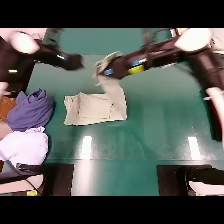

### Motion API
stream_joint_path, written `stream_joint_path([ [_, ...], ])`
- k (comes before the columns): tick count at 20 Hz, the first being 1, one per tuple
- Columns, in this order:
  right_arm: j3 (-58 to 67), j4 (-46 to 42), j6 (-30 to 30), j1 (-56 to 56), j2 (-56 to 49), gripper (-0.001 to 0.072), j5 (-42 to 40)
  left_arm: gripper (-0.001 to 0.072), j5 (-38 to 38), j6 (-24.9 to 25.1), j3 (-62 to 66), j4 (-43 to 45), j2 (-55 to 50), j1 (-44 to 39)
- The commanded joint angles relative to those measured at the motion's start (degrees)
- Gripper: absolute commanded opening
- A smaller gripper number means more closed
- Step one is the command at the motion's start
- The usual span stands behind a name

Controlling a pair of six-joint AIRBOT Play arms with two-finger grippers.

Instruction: Fold the shirts.

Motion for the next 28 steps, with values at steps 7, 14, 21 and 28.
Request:
stream_joint_path([
  [7, 5.92, -7.72, -0.61, 4.35, -11.58, 0.0383, 1.51, 0.0029, -5.29, 0.22, 0.04, 4.31, 13.64, 13.03],
  [14, -22.25, -14.05, 6.34, -15.10, -0.63, 0.0384, 3.21, 0.0029, -6.38, 1.49, 0.04, 3.17, 13.64, 13.03],
  [21, -33.81, -3.48, 6.51, -18.53, -5.14, 0.0627, -3.61, 0.0029, -6.19, 1.53, 0.04, 1.55, 13.60, 12.98],
  [28, -20.06, -0.28, 6.49, -9.05, -17.73, 0.0367, -5.49, 0.0029, -6.29, 1.53, 0.04, -0.70, 13.60, 12.98],
])
